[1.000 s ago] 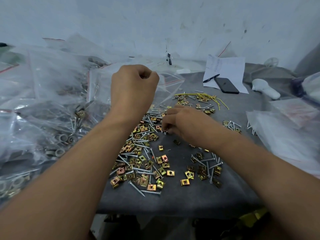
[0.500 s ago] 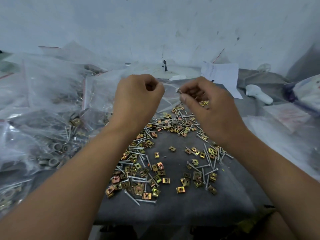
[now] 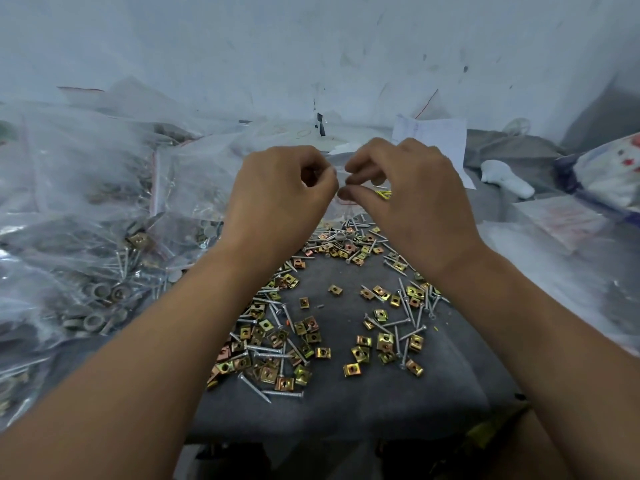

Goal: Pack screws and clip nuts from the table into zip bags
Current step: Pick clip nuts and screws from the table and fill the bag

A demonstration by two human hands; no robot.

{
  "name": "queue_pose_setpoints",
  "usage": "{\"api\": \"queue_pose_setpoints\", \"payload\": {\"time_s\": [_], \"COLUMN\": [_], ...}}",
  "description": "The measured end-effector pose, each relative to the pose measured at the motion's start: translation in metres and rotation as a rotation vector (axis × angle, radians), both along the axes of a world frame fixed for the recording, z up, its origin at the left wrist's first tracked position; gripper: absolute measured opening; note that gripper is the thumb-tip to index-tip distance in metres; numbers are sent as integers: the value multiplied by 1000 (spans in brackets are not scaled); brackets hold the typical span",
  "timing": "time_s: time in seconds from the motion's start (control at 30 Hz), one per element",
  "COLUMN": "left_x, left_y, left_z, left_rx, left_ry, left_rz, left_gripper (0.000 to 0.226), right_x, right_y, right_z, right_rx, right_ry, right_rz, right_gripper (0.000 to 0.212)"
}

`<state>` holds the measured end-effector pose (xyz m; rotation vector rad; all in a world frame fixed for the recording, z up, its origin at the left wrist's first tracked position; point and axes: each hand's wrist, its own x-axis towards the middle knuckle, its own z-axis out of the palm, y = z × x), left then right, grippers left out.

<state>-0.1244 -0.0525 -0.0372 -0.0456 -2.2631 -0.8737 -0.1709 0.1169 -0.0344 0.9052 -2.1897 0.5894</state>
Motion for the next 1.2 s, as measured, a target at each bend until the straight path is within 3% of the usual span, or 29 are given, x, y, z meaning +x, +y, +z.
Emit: {"api": "queue_pose_setpoints", "payload": {"time_s": [0.2,0.27,0.37,0.47,0.7,1.2], "left_x": [-2,-2,-5,-6,-6,-6], "left_y": [-10,-14,-18,-18,-21,-21], "left_z": [-1,-1,0,-1,-1,0], "left_rx": [194,269,327,353,368,342], "left_ry": [-20,-28,-43,-60,-66,-66], "left_rz": [58,76,125,144,140,131], "left_gripper": [19,20,22,22,22,25], "right_x": [-12,-23,-34,-40,-47,-62], "right_y": [10,23,30,21,14,37], "right_z": [-3,-8,-24,-39,-43,-51], "right_rx": [-410,-313,91,327,431,378], "right_ry": [-214,-336,-593,-699,-646,-638], "right_rz": [86,66,33,-41,-70,-16], "right_gripper": [10,7,10,16,10,17]}}
